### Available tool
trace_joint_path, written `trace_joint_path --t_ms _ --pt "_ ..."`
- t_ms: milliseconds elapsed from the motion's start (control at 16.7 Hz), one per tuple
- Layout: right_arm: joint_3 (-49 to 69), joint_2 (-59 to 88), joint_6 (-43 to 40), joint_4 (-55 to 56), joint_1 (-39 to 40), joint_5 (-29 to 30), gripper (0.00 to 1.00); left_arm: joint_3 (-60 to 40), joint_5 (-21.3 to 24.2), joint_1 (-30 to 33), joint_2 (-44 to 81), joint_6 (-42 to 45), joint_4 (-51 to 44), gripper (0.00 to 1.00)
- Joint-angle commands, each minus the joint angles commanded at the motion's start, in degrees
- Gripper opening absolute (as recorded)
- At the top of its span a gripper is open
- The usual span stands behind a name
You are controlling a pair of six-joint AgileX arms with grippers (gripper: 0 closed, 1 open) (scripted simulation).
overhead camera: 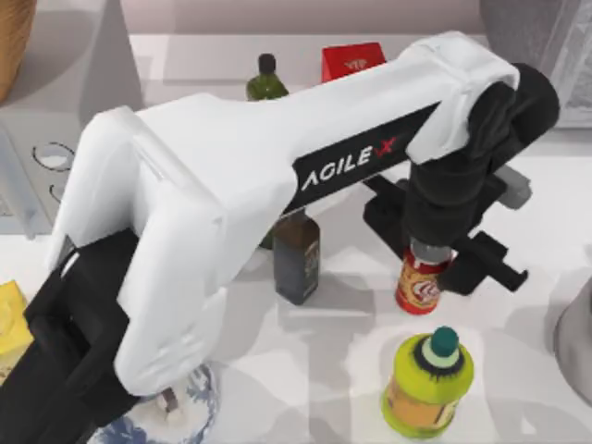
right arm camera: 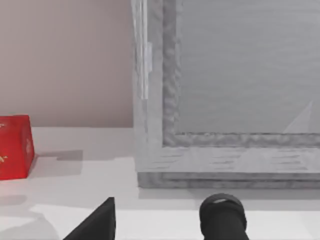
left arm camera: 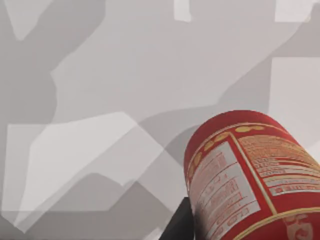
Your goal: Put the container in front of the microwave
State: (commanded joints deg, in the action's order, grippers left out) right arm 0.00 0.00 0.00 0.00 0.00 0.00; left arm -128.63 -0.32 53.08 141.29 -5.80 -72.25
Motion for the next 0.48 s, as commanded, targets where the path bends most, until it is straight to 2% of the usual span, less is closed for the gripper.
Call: trace_joint_path --t_ms 240,480 --pt "0.0 0.0 0.0 0.0 0.0 0.0 1.0 -6.0 0.0 -0.2 0.0 -0.1 -5.4 0.0" --pt "0.0 0.0 0.0 0.0 0.0 0.0 1.0 -6.1 0.0 -0.2 0.0 0.0 -5.5 0.0"
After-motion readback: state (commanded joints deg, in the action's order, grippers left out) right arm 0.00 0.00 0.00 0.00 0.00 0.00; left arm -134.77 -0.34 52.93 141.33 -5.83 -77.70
